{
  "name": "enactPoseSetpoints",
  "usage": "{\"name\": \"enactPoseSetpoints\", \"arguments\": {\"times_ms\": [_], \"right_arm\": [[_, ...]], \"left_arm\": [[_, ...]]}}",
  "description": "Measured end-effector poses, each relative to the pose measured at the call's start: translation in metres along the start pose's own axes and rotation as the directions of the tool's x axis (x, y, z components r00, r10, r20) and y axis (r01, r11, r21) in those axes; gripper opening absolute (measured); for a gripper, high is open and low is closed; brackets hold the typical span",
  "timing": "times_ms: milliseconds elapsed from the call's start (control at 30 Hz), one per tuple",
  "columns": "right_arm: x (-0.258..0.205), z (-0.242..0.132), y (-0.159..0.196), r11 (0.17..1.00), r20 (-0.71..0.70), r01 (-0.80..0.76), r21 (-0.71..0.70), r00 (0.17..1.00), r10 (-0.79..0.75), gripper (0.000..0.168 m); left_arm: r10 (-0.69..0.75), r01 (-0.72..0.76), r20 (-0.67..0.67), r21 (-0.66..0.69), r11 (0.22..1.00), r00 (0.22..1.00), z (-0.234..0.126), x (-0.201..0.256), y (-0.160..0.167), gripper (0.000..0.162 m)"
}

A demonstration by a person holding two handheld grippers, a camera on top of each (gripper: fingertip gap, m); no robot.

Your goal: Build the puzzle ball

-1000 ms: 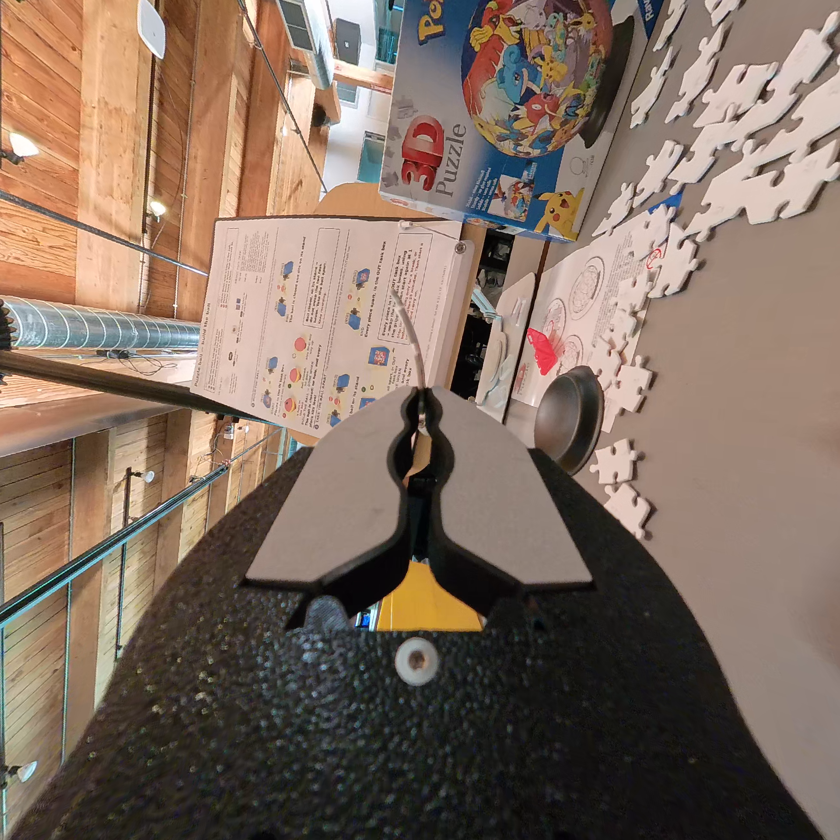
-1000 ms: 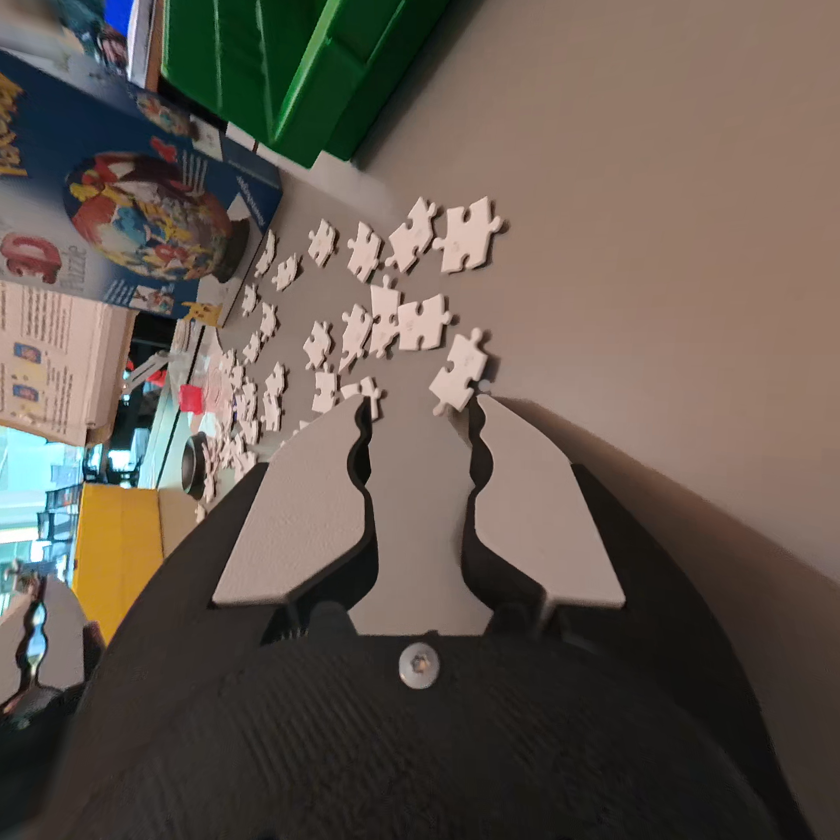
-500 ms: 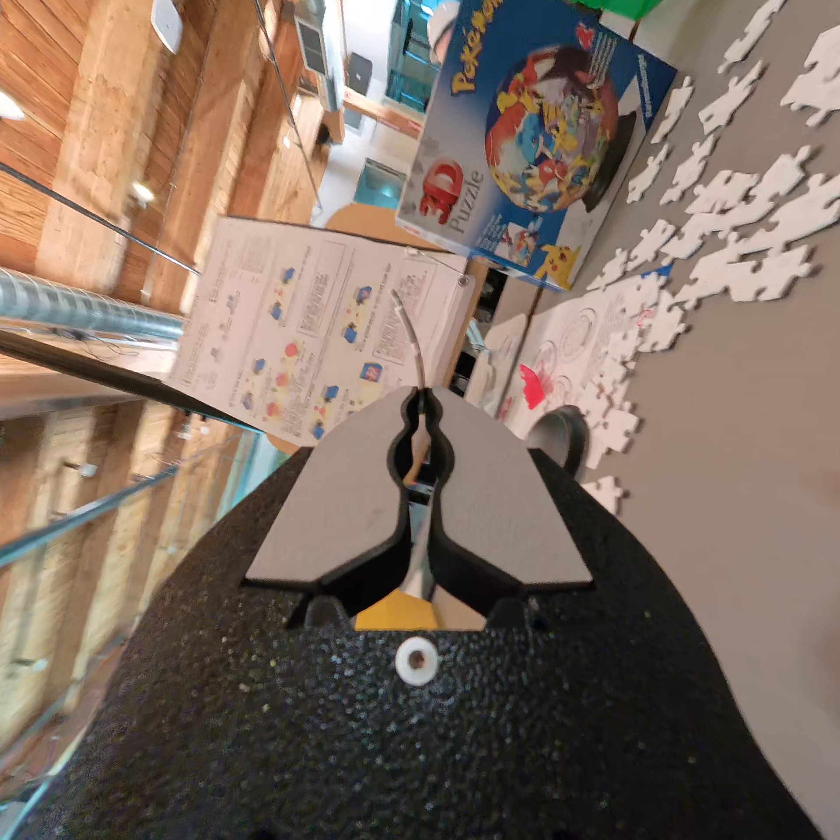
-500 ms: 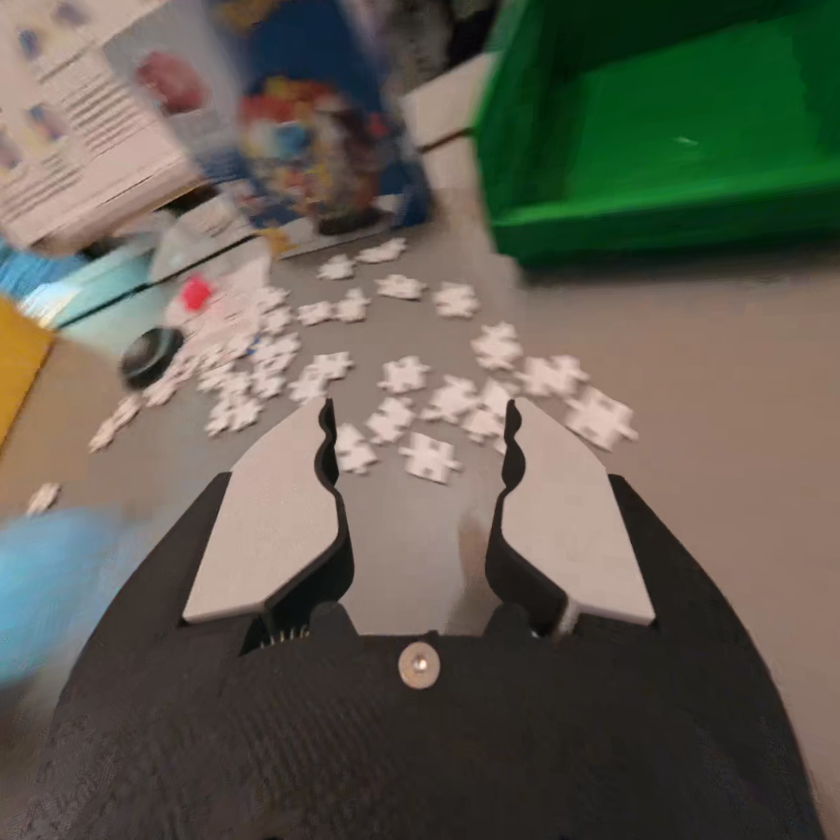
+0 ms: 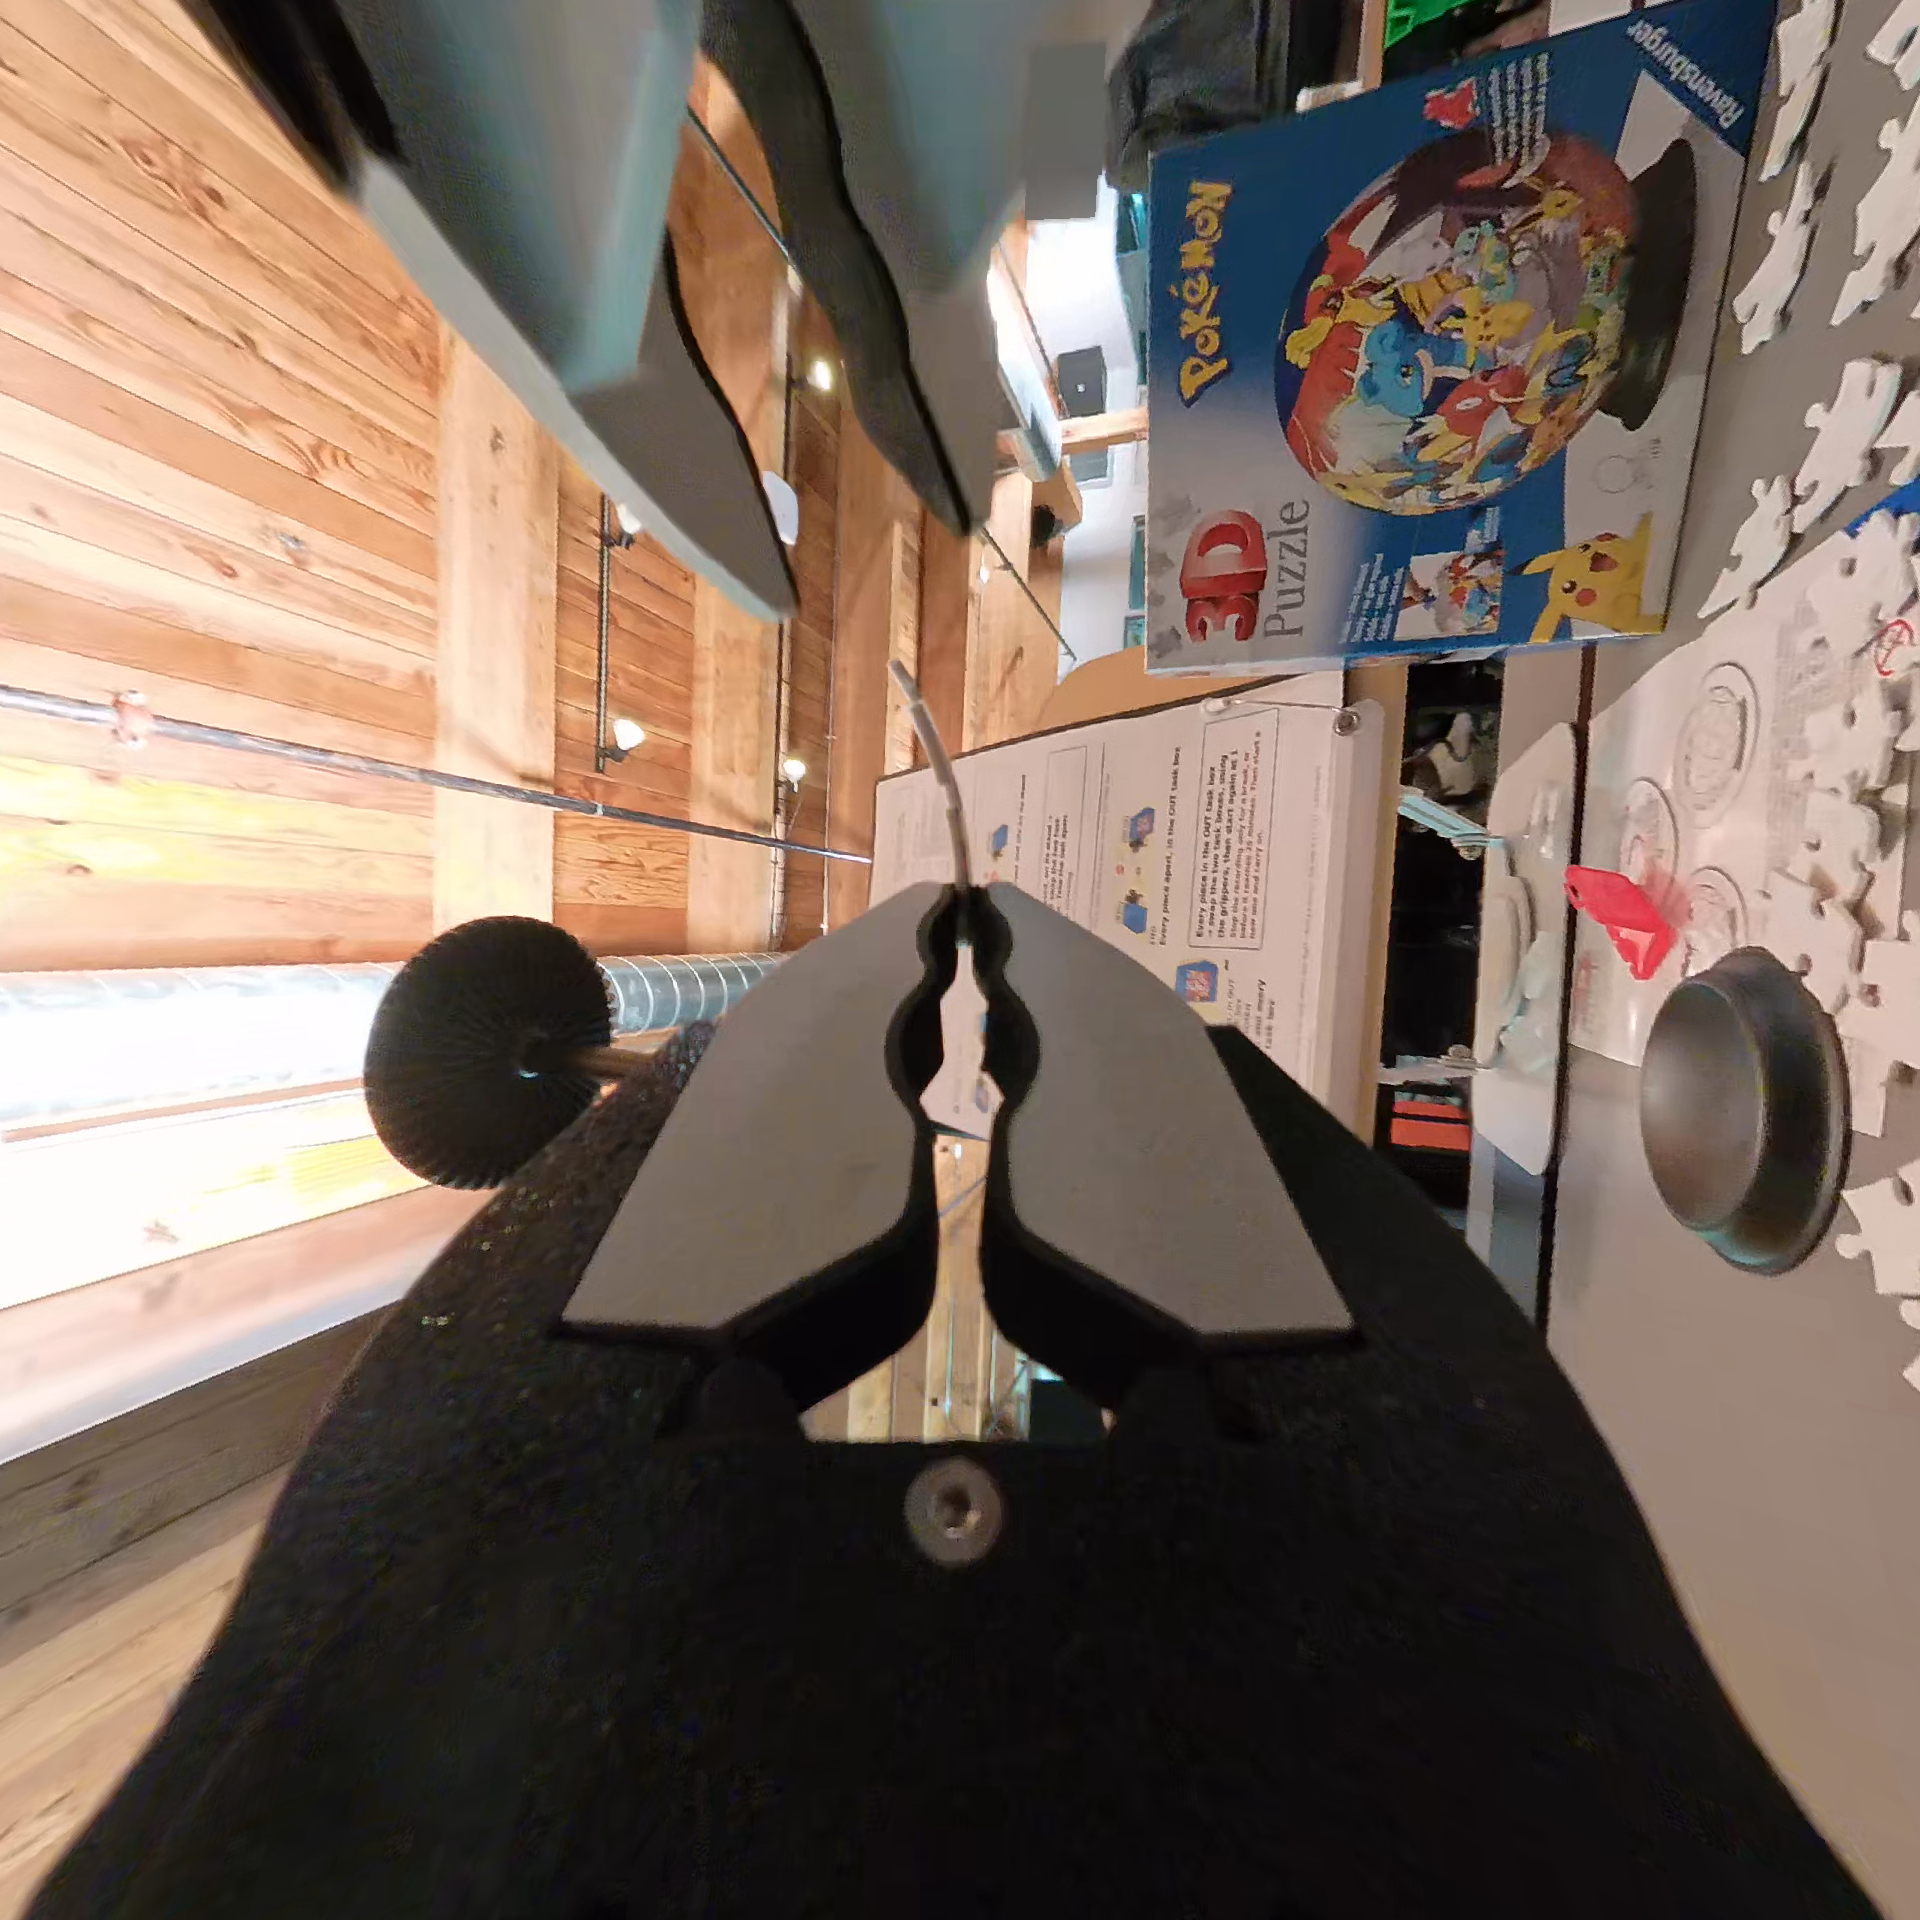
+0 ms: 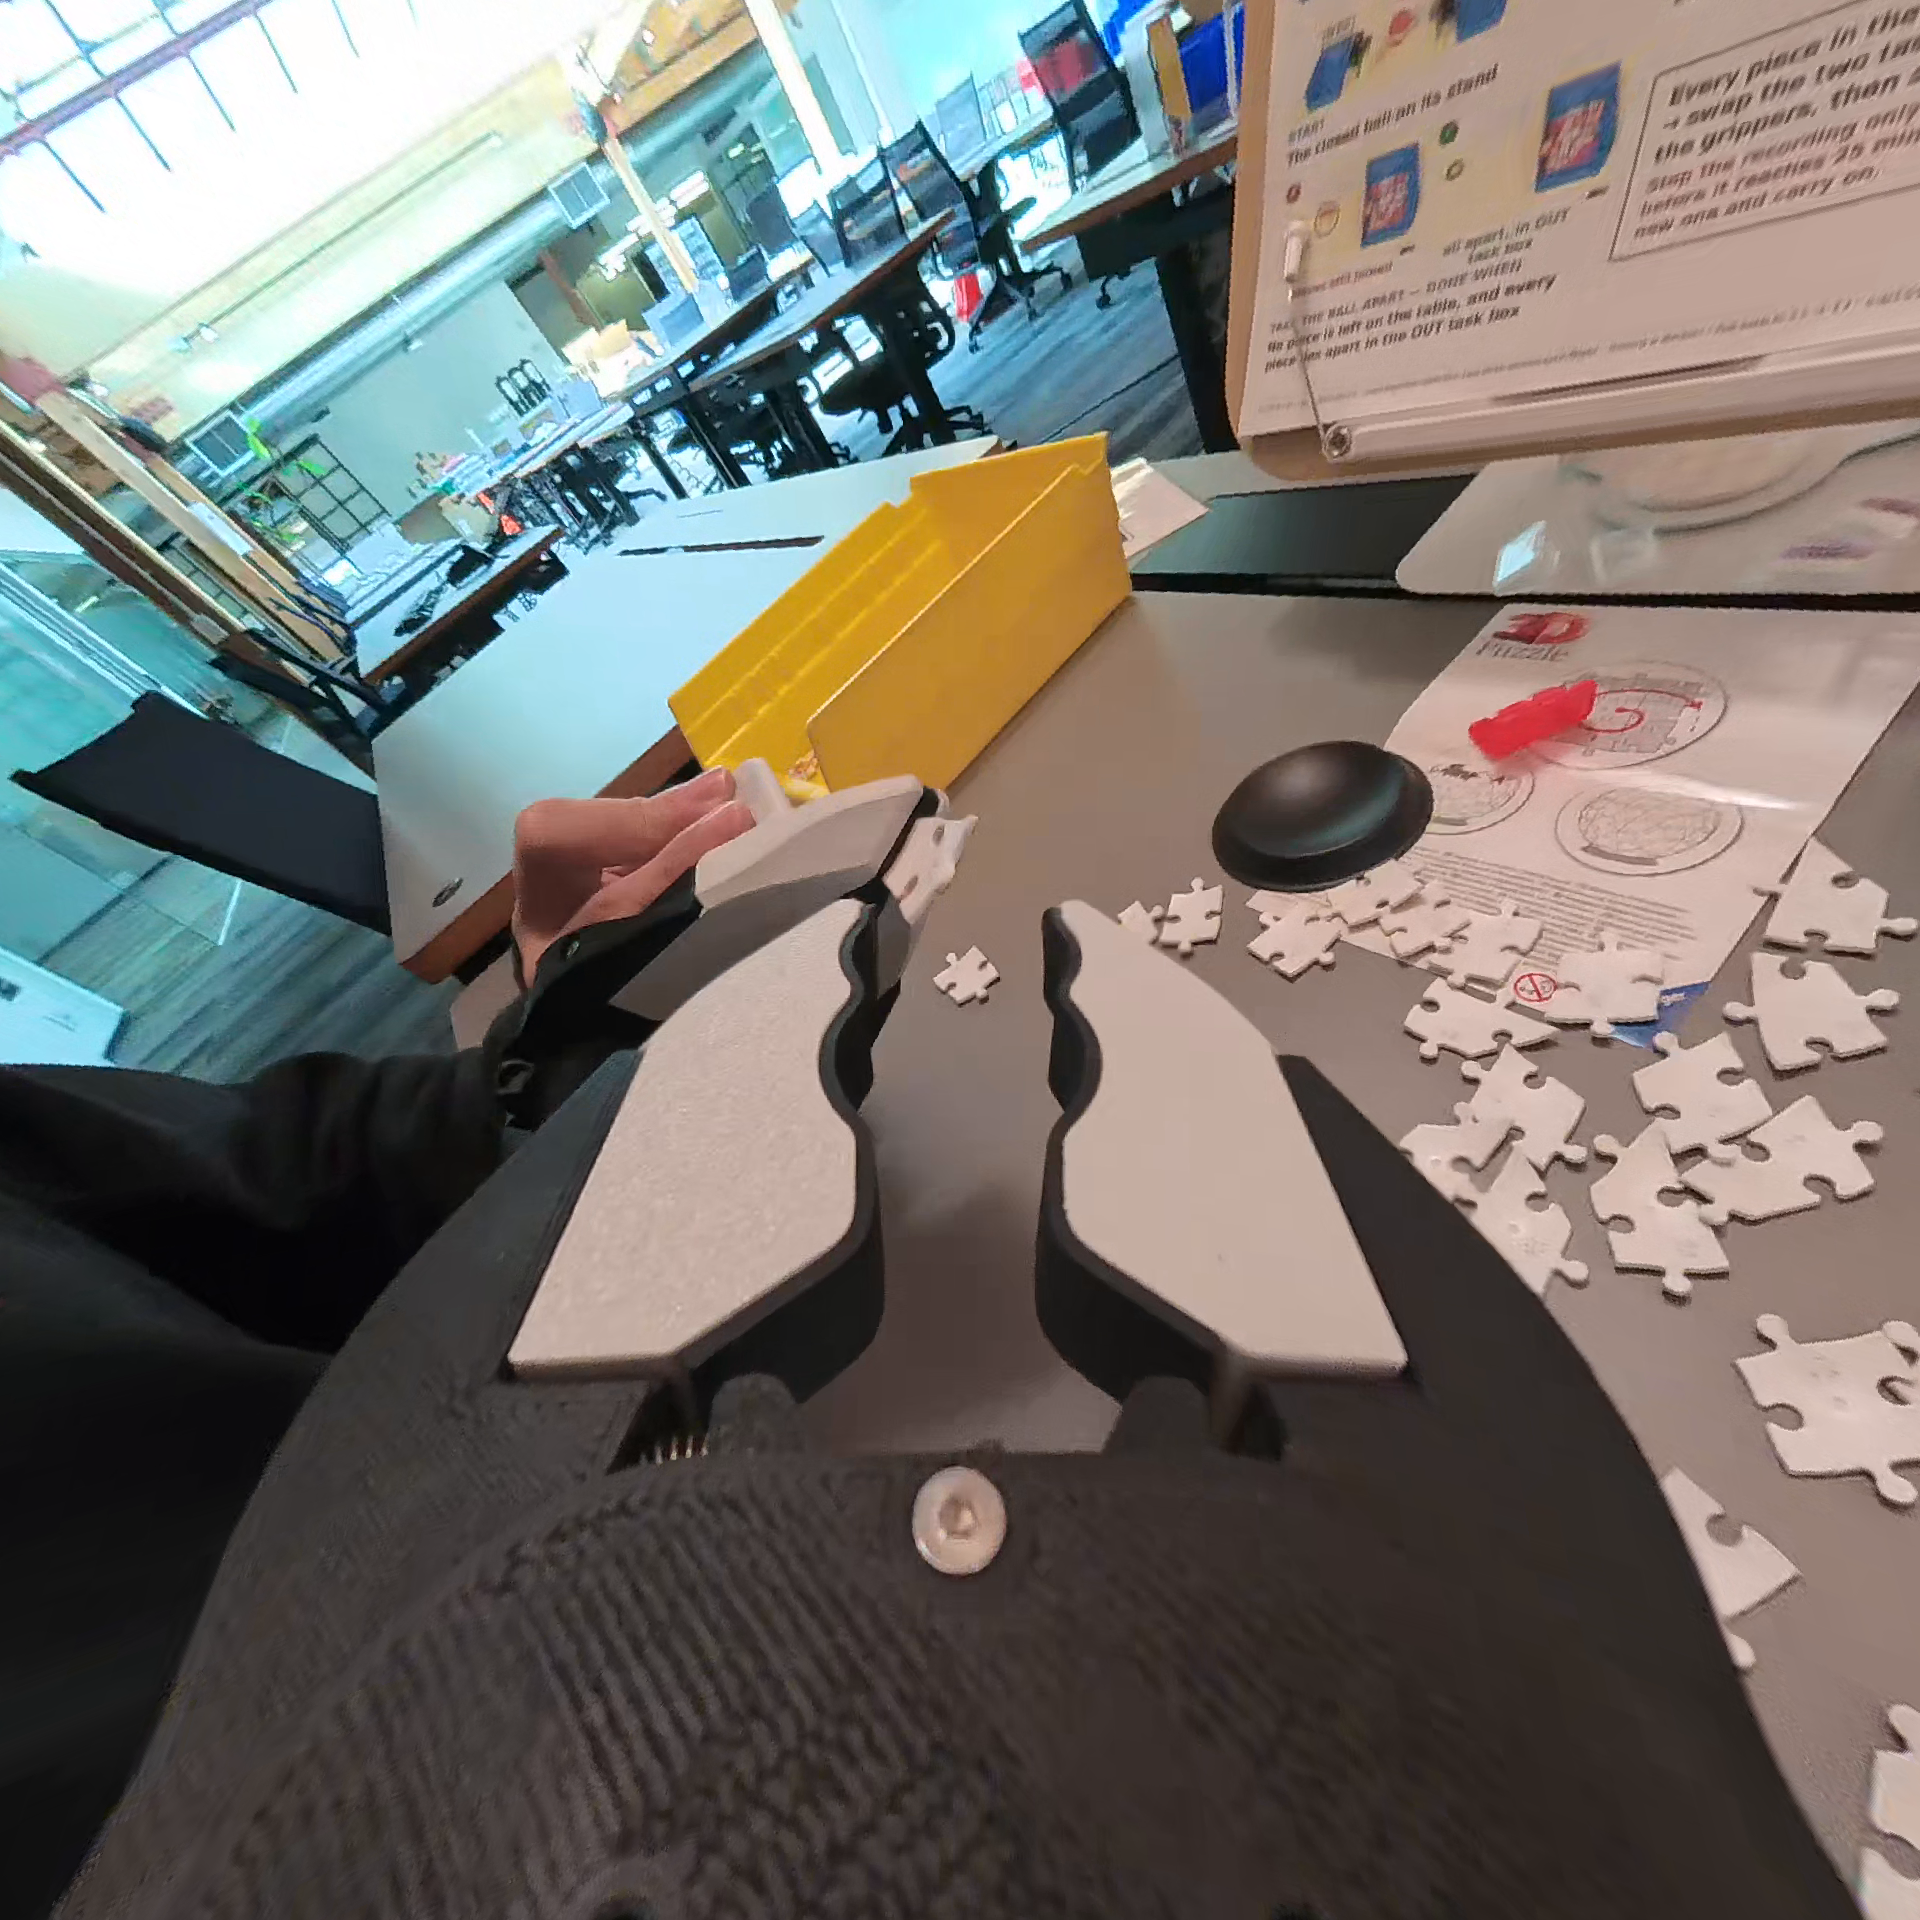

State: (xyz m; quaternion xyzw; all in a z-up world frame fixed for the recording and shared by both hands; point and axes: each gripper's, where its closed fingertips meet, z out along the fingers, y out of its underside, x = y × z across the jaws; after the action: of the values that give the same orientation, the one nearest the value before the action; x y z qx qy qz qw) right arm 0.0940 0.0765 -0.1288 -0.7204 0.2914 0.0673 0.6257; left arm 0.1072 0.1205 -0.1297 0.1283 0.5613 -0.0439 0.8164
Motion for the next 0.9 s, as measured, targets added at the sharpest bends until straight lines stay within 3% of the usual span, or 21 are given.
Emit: {"name": "enactPoseSetpoints", "arguments": {"times_ms": [233,300,500,633,700,900], "right_arm": [[0.002,0.001,0.014,0.995,-0.005,-0.098,-0.016,0.995,0.098,0.017],[0.003,-0.003,0.015,0.994,-0.001,-0.108,0.002,0.994,0.108,0.005],[0.018,-0.021,0.022,0.988,-0.038,-0.149,0.026,0.988,0.15,0.002],[0.05,-0.056,0.012,0.99,-0.166,-0.115,0.078,0.978,0.127,0.002],[0.076,-0.087,0.0,0.986,-0.254,-0.105,0.127,0.958,0.134,0.003],[0.136,-0.147,-0.003,0.978,-0.396,-0.13,0.165,0.899,0.187,0.003]], "left_arm": [[0.04,-0.041,0.023,0.065,0.997,0.999,-0.001,0.002,-0.02,0.001],[0.044,-0.045,0.022,0.087,0.995,0.999,-0.001,0.003,-0.027,0.001],[-0.015,0.018,-0.028,0.139,0.99,1.0,0.001,0.013,-0.047,0.006],[-0.181,0.191,-0.153,0.053,0.98,0.971,0.007,0.03,-0.039,0.025],[-0.306,0.309,-0.181,-0.015,0.951,0.935,0.009,0.034,-0.024,0.027],[-0.657,0.609,-0.257,-0.245,0.754,0.709,0.005,0.056,0.018,0.025]]}}
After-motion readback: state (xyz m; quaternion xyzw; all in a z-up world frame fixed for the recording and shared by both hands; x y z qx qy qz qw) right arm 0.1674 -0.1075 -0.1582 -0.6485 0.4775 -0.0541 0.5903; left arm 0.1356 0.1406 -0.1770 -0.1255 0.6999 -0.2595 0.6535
